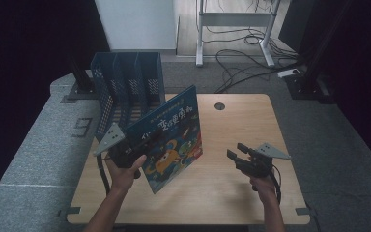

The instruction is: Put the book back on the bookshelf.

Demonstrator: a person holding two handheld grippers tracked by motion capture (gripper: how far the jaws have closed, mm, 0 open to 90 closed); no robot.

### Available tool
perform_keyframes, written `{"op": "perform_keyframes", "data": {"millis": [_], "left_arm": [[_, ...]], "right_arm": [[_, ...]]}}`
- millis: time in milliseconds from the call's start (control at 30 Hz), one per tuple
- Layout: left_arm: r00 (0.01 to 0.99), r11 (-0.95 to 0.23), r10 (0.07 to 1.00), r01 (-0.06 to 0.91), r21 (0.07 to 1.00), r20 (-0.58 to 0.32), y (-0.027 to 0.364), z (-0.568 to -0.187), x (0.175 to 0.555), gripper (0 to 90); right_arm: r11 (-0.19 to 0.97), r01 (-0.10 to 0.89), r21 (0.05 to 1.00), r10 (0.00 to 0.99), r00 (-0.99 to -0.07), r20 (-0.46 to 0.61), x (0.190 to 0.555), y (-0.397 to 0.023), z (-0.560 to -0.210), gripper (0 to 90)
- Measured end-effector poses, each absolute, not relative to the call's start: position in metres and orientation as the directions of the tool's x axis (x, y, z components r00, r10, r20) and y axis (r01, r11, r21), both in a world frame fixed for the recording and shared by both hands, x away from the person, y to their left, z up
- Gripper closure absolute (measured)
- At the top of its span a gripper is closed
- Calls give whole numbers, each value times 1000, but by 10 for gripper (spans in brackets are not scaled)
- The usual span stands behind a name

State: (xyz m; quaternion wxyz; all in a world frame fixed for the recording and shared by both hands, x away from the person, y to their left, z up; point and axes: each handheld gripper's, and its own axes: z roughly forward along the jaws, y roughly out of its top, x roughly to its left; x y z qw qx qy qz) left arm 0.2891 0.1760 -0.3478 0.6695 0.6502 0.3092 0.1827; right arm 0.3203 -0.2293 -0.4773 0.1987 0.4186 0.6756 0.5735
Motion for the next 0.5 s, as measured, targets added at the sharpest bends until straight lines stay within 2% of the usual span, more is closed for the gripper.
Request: {"op": "perform_keyframes", "data": {"millis": [500], "left_arm": [[717, 111, 672, 149, 983, -185, 189, -341, 291, 822]], "right_arm": [[12, 366, 931, 795, -568, 212, 324, -226, -484, 416]]}}
